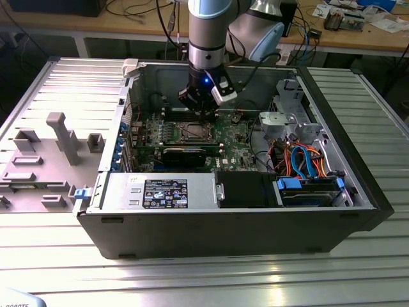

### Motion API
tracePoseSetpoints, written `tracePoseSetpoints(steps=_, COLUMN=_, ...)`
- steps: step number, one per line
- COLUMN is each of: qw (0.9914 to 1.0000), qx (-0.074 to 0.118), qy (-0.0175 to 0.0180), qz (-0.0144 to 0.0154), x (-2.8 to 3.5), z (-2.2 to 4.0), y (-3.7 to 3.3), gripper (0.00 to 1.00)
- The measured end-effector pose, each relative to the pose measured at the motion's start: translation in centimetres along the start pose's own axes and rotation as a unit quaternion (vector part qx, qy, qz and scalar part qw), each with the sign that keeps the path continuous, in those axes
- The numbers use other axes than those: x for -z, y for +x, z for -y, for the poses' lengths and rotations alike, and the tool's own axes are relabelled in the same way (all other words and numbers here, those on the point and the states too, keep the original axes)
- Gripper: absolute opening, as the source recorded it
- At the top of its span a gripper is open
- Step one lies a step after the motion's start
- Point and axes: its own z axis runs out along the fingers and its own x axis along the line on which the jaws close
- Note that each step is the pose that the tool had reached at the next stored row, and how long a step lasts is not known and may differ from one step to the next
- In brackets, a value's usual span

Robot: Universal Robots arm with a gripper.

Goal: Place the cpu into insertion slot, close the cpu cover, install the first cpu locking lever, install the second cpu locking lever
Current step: 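Install the first cpu locking lever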

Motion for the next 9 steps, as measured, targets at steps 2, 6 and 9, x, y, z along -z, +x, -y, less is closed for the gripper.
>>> tracePoseSetpoints(steps=2, qw=1.00000, qx=0.000, qy=-0.0001, qz=0.0001, x=0.00, z=0.00, y=0.00, gripper=0.11)
tracePoseSetpoints(steps=6, qw=1.00000, qx=0.000, qy=0.0002, qz=-0.0001, x=-0.02, z=0.01, y=0.00, gripper=0.11)
tracePoseSetpoints(steps=9, qw=1.00000, qx=0.000, qy=0.0001, qz=0.0000, x=-0.11, z=0.01, y=0.00, gripper=0.11)
